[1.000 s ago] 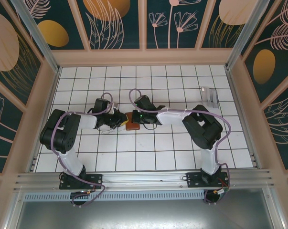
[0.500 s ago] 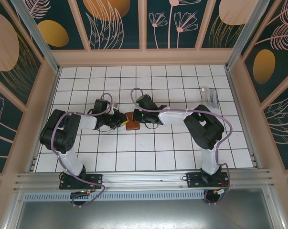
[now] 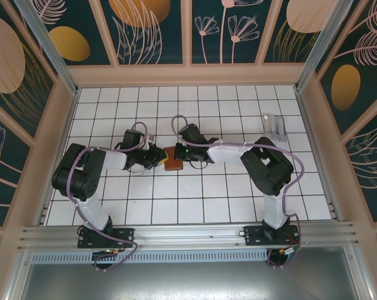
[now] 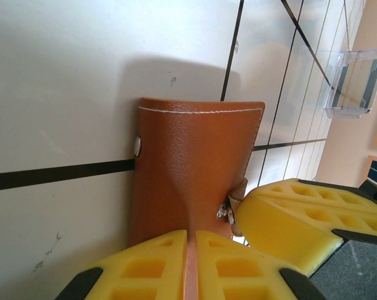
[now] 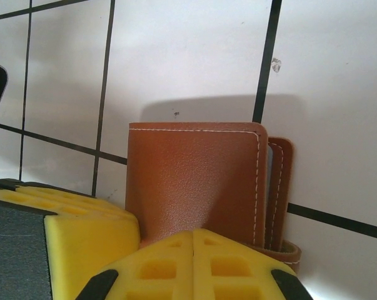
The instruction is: Put the credit cards into the card holder
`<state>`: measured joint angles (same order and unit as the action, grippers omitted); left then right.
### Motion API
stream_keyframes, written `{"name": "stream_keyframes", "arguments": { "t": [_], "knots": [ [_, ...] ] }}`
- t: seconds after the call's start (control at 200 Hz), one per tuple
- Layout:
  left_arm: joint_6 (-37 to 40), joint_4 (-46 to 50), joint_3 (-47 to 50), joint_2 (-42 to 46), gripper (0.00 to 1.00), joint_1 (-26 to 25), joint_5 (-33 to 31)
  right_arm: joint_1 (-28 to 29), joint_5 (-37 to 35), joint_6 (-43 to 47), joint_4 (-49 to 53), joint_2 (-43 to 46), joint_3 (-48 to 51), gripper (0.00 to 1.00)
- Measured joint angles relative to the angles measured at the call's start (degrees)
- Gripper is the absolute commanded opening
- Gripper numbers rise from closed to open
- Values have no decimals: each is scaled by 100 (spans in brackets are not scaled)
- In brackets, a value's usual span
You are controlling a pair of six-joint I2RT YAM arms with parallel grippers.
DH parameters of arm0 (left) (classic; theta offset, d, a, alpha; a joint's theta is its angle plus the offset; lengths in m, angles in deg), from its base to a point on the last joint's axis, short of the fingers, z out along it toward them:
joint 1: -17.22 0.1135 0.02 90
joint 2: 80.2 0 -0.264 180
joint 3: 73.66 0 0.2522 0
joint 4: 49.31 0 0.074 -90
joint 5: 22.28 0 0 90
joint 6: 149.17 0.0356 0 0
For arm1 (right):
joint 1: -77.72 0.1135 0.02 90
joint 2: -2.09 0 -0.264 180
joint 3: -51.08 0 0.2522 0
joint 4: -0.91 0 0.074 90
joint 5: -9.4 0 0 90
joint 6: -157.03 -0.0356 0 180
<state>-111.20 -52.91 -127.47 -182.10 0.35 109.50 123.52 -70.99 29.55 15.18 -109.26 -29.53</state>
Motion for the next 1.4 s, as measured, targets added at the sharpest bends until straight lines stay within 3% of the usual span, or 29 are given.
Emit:
{"name": "stream_keyframes", "arguments": {
  "t": [1.016,1.396],
  "knots": [
    [-20,-20,17,0,15,0,-2,-22,177,2,-157,-146,-83,0],
    [-59,-66,44,-4,15,2,-9,354,-719,422,-323,-138,20,0]
  ]
}}
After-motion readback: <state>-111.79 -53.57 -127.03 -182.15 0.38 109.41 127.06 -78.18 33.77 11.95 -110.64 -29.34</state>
